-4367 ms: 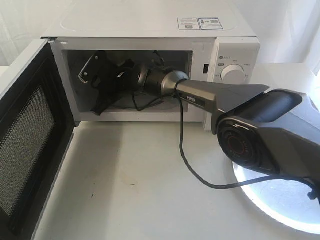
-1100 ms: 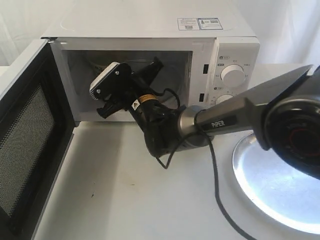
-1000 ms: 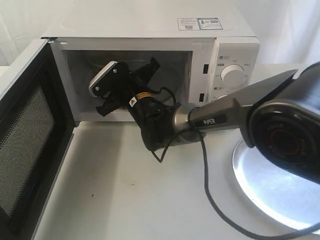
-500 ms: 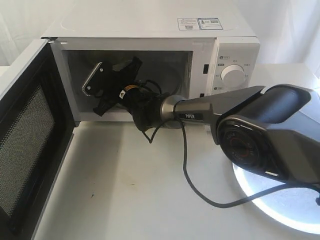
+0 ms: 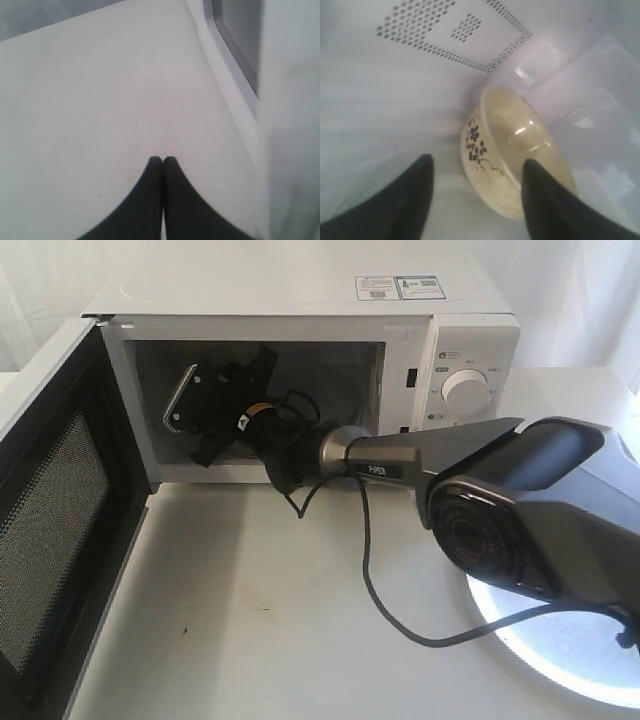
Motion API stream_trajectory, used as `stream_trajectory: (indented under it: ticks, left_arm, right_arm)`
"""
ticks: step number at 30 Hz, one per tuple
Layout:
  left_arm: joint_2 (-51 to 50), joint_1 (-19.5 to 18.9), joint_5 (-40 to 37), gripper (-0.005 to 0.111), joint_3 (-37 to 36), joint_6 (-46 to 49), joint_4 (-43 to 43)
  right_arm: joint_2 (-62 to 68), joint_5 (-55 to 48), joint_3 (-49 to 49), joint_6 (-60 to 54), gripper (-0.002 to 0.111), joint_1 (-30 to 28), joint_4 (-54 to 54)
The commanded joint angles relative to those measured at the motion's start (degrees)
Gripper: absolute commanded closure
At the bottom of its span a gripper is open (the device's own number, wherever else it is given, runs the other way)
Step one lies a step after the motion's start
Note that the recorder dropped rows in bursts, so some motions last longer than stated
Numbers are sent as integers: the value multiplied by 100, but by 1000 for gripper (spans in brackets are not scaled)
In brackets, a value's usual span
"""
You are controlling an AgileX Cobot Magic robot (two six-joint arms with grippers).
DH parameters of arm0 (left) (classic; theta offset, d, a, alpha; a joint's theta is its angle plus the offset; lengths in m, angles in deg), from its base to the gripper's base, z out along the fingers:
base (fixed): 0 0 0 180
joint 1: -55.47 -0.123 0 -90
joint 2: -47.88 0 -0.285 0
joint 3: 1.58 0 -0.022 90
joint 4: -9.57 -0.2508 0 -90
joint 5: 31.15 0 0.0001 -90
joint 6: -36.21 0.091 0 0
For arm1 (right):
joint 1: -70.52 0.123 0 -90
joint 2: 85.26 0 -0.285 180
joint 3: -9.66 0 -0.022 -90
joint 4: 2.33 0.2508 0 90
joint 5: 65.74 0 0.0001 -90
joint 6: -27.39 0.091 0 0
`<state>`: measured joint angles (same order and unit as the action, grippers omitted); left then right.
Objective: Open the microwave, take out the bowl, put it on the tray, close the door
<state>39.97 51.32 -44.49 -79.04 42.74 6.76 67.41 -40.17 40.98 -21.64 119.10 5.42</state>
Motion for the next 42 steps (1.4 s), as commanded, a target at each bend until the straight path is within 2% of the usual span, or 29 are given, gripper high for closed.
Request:
stream_trajectory:
  ticks: [1,5,13,21,30,34,42]
  left_arm:
    - [12,21,2,107,24,-29,26]
    - [12,21,2,107,24,-29,26]
    - [12,21,2,107,24,-29,26]
    - [12,21,2,107,24,-29,26]
    - [12,21,2,107,24,-29,26]
    - [12,21,2,107,24,-29,26]
    - [12,21,2,107,24,-29,26]
  right_arm:
    - [145,-184,348,-47,54,-75,37]
    - [158,-224,605,-32,54,-75,27]
    - [322,-1144,1194,-23,54,-125,12]
    - [657,-1565,1703,-23,54,-324,12]
    - [721,-1997,1943,16,54,-349,37]
    - [1053,-2322,2280,24,70,-349,37]
    - [1526,-2556,2800,12,70,-349,13]
